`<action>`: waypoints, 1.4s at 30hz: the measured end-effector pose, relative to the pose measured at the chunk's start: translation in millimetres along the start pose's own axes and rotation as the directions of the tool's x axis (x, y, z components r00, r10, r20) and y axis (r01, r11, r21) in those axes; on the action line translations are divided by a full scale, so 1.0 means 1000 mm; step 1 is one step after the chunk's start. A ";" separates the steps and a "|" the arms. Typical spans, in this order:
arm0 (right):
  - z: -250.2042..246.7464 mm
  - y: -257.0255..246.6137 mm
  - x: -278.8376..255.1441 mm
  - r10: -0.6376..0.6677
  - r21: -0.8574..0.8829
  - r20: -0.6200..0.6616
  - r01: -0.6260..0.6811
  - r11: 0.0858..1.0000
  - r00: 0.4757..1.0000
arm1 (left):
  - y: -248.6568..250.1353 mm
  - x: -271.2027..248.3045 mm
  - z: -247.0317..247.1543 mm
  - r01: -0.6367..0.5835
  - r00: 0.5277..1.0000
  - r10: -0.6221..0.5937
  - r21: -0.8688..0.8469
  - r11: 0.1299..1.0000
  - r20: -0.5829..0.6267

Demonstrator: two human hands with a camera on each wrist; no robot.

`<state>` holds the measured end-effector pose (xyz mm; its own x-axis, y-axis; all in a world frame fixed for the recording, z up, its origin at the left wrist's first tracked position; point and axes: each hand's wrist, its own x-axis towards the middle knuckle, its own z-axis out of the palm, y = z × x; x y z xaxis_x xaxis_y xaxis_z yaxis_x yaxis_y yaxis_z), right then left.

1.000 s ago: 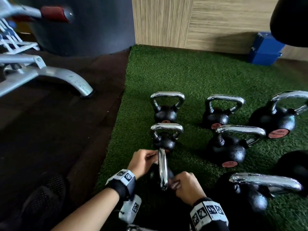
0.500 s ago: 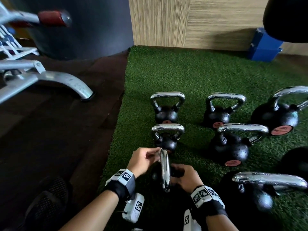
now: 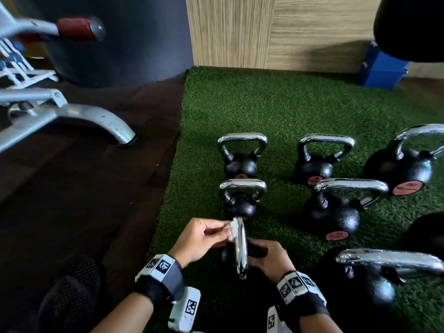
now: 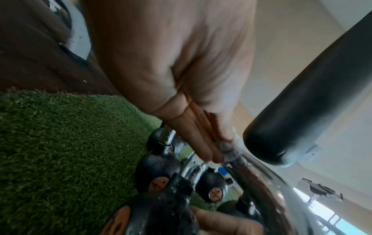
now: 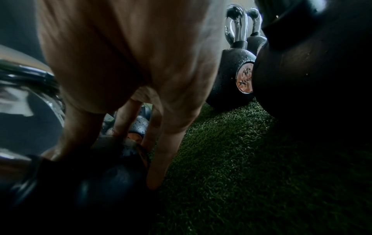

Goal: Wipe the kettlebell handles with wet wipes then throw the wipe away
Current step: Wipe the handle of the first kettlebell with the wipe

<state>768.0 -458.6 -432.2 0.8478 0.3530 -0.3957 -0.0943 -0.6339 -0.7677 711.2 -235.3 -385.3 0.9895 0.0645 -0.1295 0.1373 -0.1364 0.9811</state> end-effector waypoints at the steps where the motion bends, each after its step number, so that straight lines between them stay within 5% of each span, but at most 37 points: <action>1: 0.000 0.000 0.000 0.001 0.006 -0.001 -0.001 1.000 1.000 | 0.002 -0.003 0.000 0.001 1.000 -0.001 0.009 1.000 0.024; 7: 0.000 -0.002 0.003 0.008 0.000 0.009 -0.008 1.000 1.000 | 0.007 -0.003 -0.004 0.117 0.993 -0.113 -0.091 0.989 0.046; 12: -0.002 -0.002 0.002 0.015 0.006 0.006 -0.015 1.000 1.000 | -0.002 -0.013 -0.006 0.104 0.944 -0.118 0.061 0.993 0.308; 23: 0.002 0.000 0.001 0.031 0.060 -0.021 -0.030 0.998 0.999 | -0.037 -0.043 0.013 0.000 0.988 -0.005 0.029 1.000 0.156; 29: 0.003 -0.002 -0.001 0.039 0.034 -0.054 -0.038 0.999 0.998 | -0.045 -0.042 0.016 -0.077 0.988 0.041 0.246 0.966 0.149; 33: -0.006 -0.026 -0.007 0.050 -0.199 0.004 -0.048 0.979 0.999 | -0.031 -0.033 -0.001 -0.053 0.978 0.004 0.231 0.972 0.207; 35: -0.018 -0.044 -0.012 0.002 -0.337 -0.112 -0.040 0.941 0.994 | -0.020 -0.027 -0.014 -0.056 0.987 0.028 0.180 0.982 0.158; 38: -0.032 -0.067 -0.022 -0.177 -0.225 -0.344 0.102 0.969 0.922 | -0.001 -0.020 -0.028 -0.082 0.996 0.082 0.005 0.997 0.038; 42: -0.043 -0.095 -0.037 -0.351 0.104 -0.156 0.369 0.924 0.923 | 0.022 -0.012 -0.026 -0.117 0.993 0.113 -0.192 0.975 -0.029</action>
<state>767.8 -440.7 -322.8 0.8972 0.4412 -0.0175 0.1710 -0.3838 -0.9074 700.9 -213.8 -358.2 0.9969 0.0777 -0.0135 0.0097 0.0490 0.9988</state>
